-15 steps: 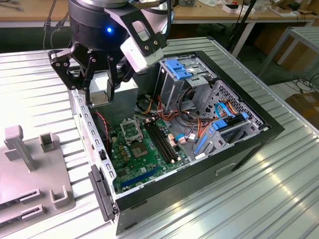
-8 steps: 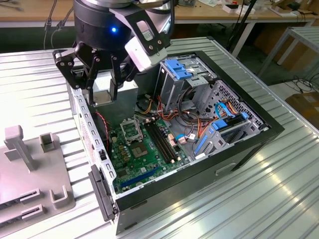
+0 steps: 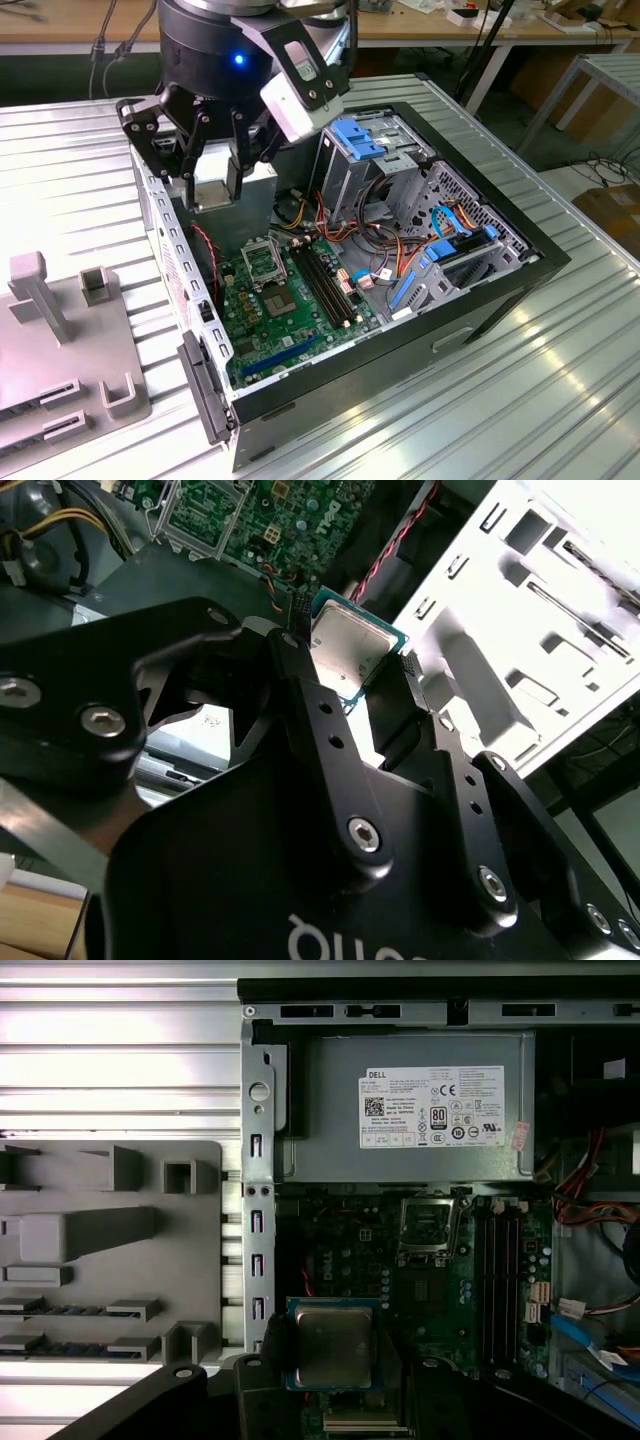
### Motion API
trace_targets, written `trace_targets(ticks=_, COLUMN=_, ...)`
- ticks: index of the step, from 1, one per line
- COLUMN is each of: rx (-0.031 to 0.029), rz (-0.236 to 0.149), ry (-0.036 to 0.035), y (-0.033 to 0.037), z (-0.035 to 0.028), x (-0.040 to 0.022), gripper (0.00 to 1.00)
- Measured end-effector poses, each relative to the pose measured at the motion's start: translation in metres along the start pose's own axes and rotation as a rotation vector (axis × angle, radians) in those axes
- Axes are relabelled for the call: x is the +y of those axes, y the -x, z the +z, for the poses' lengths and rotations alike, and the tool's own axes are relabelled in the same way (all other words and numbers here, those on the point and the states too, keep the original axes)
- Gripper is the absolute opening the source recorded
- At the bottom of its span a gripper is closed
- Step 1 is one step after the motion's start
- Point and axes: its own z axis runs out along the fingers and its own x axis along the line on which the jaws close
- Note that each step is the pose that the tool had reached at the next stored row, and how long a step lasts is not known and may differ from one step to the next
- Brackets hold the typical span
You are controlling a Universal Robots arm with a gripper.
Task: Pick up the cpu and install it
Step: 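Pick up the cpu and move it towards the insertion slot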
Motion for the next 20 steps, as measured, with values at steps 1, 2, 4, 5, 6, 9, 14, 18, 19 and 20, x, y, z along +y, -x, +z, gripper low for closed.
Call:
trace_targets(ticks=1, rx=0.0001, rz=0.0, ry=-0.0001, y=0.0009, z=-0.0001, x=0.0, gripper=0.47)
trace_targets(ticks=2, rx=0.0, rz=0.0, ry=0.0, y=0.0015, z=-0.0001, x=0.0, gripper=0.47)
trace_targets(ticks=4, rx=0.0, rz=0.0, ry=0.0, y=0.0039, z=-0.0001, x=0.0, gripper=0.47)
trace_targets(ticks=5, rx=-0.0001, rz=0.0, ry=0.0001, y=0.0045, z=-0.0001, x=0.0, gripper=0.47)
trace_targets(ticks=6, rx=0.0, rz=0.0, ry=0.0, y=0.0051, z=-0.0001, x=0.0, gripper=0.47)
trace_targets(ticks=9, rx=0.0, rz=0.0, ry=0.0, y=0.0079, z=-0.0002, x=0.0, gripper=0.47)
trace_targets(ticks=14, rx=0.0, rz=0.0, ry=-0.0001, y=0.0137, z=-0.0004, x=-0.0001, gripper=0.47)
trace_targets(ticks=18, rx=0.0, rz=0.0, ry=0.0, y=0.0173, z=-0.0004, x=-0.0001, gripper=0.47)
trace_targets(ticks=19, rx=0.0, rz=0.0, ry=0.0, y=0.0179, z=-0.0005, x=-0.0001, gripper=0.47)
trace_targets(ticks=20, rx=0.0, rz=0.0, ry=0.0, y=0.0186, z=-0.0005, x=-0.0001, gripper=0.47)
